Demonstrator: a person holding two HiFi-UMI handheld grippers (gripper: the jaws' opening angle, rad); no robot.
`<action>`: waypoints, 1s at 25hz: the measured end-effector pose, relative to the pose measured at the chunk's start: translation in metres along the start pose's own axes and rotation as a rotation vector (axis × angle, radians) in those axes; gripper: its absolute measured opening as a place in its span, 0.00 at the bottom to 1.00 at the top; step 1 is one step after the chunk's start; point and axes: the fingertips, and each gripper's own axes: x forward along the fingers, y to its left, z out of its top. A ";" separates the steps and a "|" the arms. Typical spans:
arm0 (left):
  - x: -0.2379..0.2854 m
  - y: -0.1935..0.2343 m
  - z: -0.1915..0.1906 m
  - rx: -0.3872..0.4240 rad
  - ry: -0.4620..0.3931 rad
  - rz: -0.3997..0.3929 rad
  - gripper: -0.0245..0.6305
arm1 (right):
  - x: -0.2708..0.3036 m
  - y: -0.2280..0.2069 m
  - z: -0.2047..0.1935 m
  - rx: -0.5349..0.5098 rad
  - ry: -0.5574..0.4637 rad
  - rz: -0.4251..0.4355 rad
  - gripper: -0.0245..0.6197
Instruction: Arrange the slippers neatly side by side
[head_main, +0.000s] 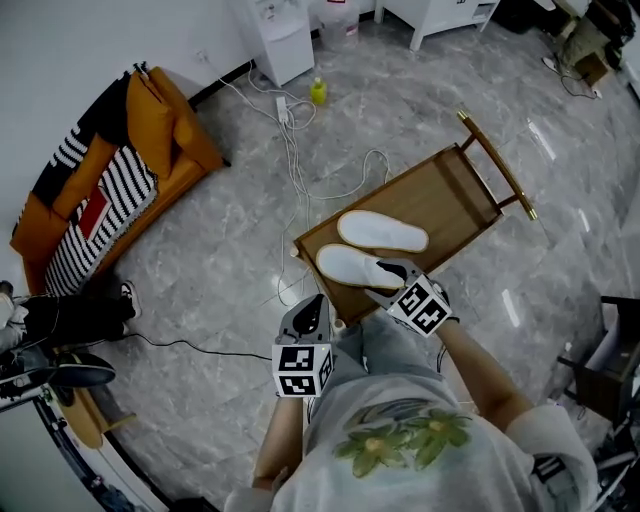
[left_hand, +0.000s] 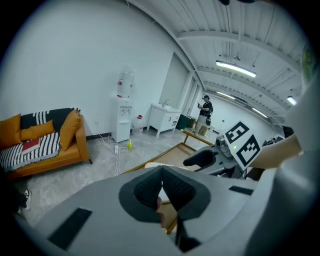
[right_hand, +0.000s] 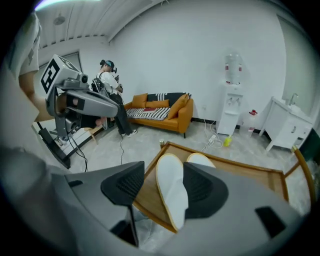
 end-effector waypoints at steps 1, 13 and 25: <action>0.004 -0.001 -0.001 -0.001 0.006 -0.001 0.06 | 0.006 -0.003 -0.001 -0.004 0.011 0.008 0.40; 0.034 -0.001 -0.015 -0.025 0.057 0.003 0.06 | 0.065 -0.021 -0.020 -0.083 0.129 0.084 0.40; 0.052 0.003 -0.032 -0.054 0.109 0.017 0.06 | 0.103 -0.032 -0.051 -0.060 0.241 0.128 0.40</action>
